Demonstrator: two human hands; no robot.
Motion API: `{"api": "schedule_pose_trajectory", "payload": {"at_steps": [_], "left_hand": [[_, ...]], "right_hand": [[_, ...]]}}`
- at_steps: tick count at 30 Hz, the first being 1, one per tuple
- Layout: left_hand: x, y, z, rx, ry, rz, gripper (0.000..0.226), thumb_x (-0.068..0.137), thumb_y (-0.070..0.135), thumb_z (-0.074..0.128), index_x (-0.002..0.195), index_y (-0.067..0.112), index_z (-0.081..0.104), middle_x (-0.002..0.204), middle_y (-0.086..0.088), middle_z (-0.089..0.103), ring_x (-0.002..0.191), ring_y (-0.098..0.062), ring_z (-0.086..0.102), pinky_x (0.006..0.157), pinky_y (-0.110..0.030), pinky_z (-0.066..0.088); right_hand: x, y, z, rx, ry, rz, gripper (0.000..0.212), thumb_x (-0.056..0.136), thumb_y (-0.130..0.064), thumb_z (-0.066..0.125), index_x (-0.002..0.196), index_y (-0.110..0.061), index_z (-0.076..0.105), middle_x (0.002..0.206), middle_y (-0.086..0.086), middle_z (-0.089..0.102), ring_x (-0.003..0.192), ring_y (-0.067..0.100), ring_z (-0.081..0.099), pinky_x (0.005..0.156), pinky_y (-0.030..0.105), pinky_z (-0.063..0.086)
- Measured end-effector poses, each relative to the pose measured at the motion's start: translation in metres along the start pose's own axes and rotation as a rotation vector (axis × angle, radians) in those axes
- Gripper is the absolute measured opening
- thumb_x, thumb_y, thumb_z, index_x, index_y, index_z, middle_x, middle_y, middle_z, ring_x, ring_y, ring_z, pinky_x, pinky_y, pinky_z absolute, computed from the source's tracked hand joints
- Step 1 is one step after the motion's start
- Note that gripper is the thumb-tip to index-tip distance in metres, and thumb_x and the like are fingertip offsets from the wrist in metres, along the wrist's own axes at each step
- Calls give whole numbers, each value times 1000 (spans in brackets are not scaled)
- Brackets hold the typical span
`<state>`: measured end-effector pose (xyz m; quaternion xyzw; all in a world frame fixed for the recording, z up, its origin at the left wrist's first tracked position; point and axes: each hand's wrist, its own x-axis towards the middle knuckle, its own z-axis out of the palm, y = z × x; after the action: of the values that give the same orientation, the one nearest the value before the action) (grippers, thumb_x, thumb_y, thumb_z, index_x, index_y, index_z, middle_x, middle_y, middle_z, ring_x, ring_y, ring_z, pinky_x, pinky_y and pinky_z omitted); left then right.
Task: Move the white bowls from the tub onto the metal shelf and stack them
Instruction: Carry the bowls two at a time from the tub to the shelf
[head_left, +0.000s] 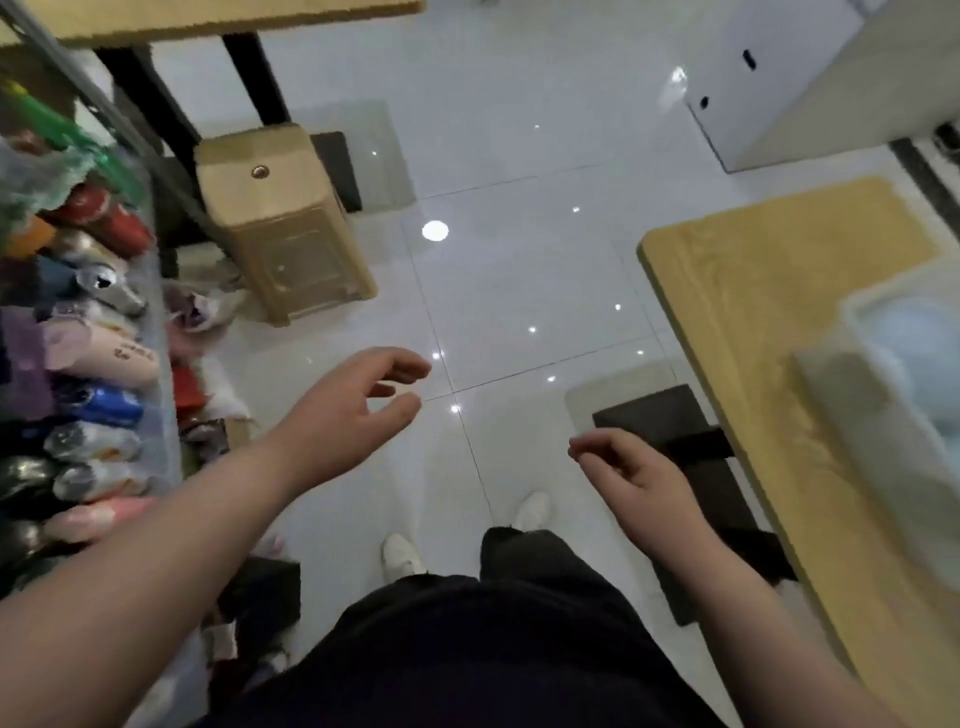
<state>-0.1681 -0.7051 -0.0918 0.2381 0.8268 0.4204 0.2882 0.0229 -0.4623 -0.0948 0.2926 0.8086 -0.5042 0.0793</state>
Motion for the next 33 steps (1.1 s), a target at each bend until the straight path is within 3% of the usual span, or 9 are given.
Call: {"api": "schedule_pose_trajectory", "payload": {"at_steps": [5,11,17,25,30,33], "left_hand": [[41,58,53,8,-102,91,27,92,27,59,114,42,59,118,19,62,110,2,59,88,-19,46],[52,124,145,38,-300,138,29,93,16,57,113,37,61,115,20,64,108,6,58,81,-9,43],[68,159,224,85,-441,187,31,93,13,59,115,35,61,114,19,65,110,2,60,86,-15,45],[139,202,274,125,-641,214,32,93,11,59,113,35,61,112,19,67,109,3,61,86,-16,44],[207,250,301,118,-775,302,30,93,11,60,112,34,62,111,17,68,106,2,62,81,-14,46],[243,283,323,116,-834,395,30,93,8,59,112,32,62,109,12,68,104,1,62,80,-11,46]], "right_hand": [[-57,55,-18,132,191,93,19,95,-24,62,104,-41,66,101,-29,66,97,-11,60,74,5,47],[-90,108,-83,273,384,184,18,94,-25,63,103,-40,66,99,-25,68,93,-7,63,74,13,49],[-88,154,-166,194,531,160,17,94,-25,62,108,-33,68,102,-21,67,91,-6,61,76,11,48],[-72,177,-217,290,734,249,17,93,-23,63,106,-32,69,100,-20,68,91,-5,63,74,8,49],[-63,175,-215,377,823,364,16,93,-19,64,103,-30,70,103,-19,69,93,-2,64,81,20,53],[-52,171,-222,391,876,401,19,93,-19,63,98,-38,67,102,-24,67,94,-6,62,81,18,49]]}}
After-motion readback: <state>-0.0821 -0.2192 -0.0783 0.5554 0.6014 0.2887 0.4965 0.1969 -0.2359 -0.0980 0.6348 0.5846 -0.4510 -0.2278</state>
